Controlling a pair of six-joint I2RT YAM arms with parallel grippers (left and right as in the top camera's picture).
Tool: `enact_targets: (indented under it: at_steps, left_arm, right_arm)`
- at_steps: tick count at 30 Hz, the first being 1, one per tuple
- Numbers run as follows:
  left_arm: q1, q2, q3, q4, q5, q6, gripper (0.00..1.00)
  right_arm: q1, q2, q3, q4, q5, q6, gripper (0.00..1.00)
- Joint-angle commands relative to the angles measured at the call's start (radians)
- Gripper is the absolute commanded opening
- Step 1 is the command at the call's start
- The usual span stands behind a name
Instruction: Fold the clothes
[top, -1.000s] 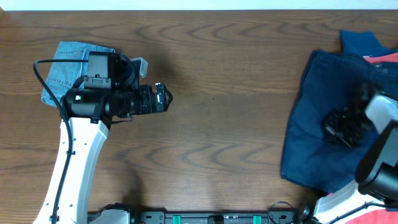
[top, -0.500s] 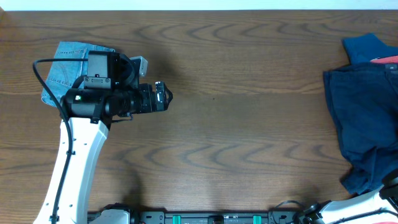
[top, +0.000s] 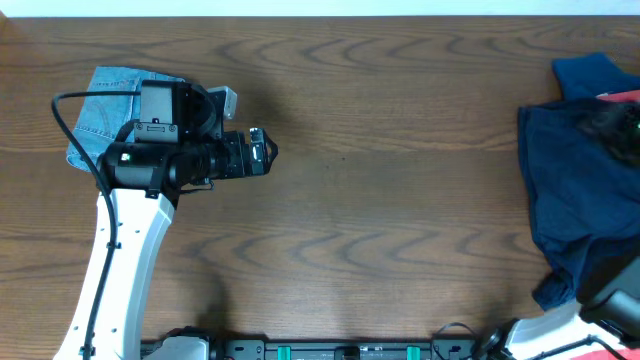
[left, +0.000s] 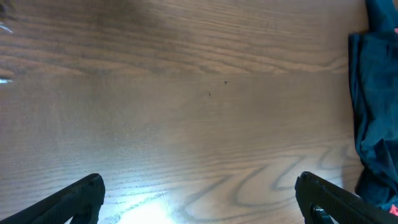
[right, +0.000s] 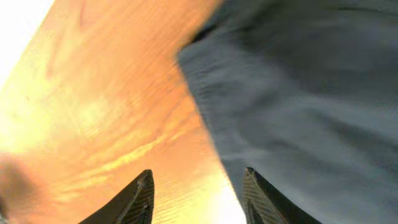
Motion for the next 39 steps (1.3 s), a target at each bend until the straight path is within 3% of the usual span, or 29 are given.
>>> enact_targets:
  at_steps: [1,5,11,15,28,29,32,39]
  left_arm:
    - [-0.001,0.004,0.014,0.000,0.014,0.009,0.98]
    - [-0.001,0.004,0.014,0.000,0.014,0.009,0.99]
    - [-0.001,0.004,0.014,-0.003,0.014,0.009,0.99]
    - [-0.001,0.004,0.014,-0.003,0.014,0.009,0.99]
    - [-0.001,0.004,0.014,-0.003,0.014,0.009,0.99]
    - [-0.001,0.004,0.014,-0.003,0.014,0.009,0.98]
    - [-0.001,0.004,0.014,-0.003,0.014,0.010,0.99]
    - [-0.001,0.004,0.014,-0.003,0.014,0.010,0.99]
  right_arm:
    - [0.151,0.016,-0.038,0.034,0.309,0.073,0.43]
    - [0.286,0.084,-0.046,0.100,0.598,0.152,0.42]
    - [0.377,0.213,-0.046,0.180,0.811,0.151,0.47]
    - [0.383,0.270,-0.046,0.167,0.842,0.151,0.46]
    - [0.356,0.284,-0.057,0.130,0.880,0.158,0.29]
    - [0.352,0.284,-0.057,0.130,0.880,0.158,0.32]
    - [0.341,0.284,-0.058,0.126,0.779,0.153,0.50]
    - [0.343,0.284,-0.064,0.135,0.721,0.135,0.56]
